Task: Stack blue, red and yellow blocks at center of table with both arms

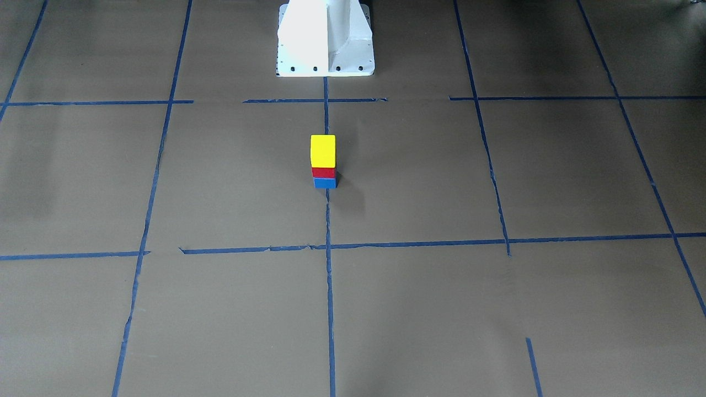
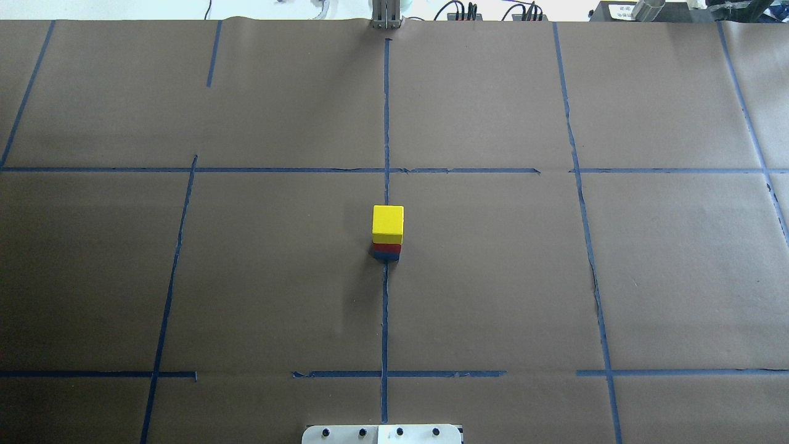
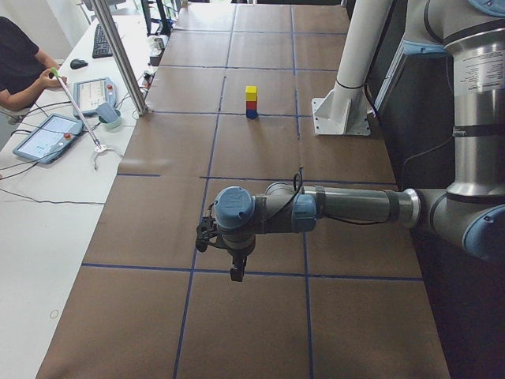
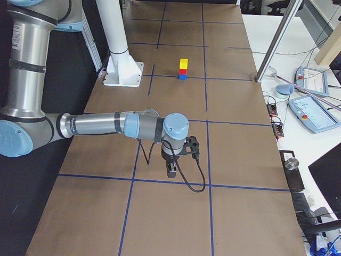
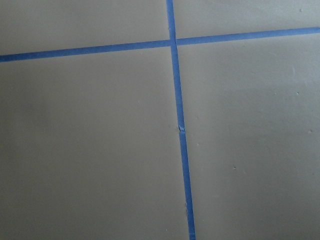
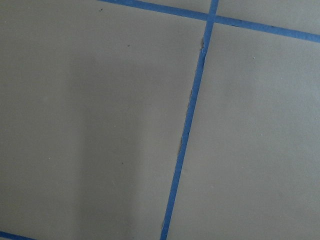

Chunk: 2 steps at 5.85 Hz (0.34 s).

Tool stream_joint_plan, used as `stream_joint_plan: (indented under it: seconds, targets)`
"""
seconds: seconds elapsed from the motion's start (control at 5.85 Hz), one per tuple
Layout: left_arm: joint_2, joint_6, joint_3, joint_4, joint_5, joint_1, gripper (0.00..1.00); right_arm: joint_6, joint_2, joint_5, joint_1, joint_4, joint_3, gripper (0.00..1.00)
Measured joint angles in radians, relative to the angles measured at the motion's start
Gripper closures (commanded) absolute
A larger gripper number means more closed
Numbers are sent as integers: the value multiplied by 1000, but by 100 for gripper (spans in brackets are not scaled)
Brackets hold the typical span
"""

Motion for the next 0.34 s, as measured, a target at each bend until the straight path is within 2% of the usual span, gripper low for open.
stream_joint_plan:
  seconds: [0.34]
  targets:
    - [5, 0, -8, 2, 1, 13, 0, -1, -3, 2, -1, 0, -1, 0]
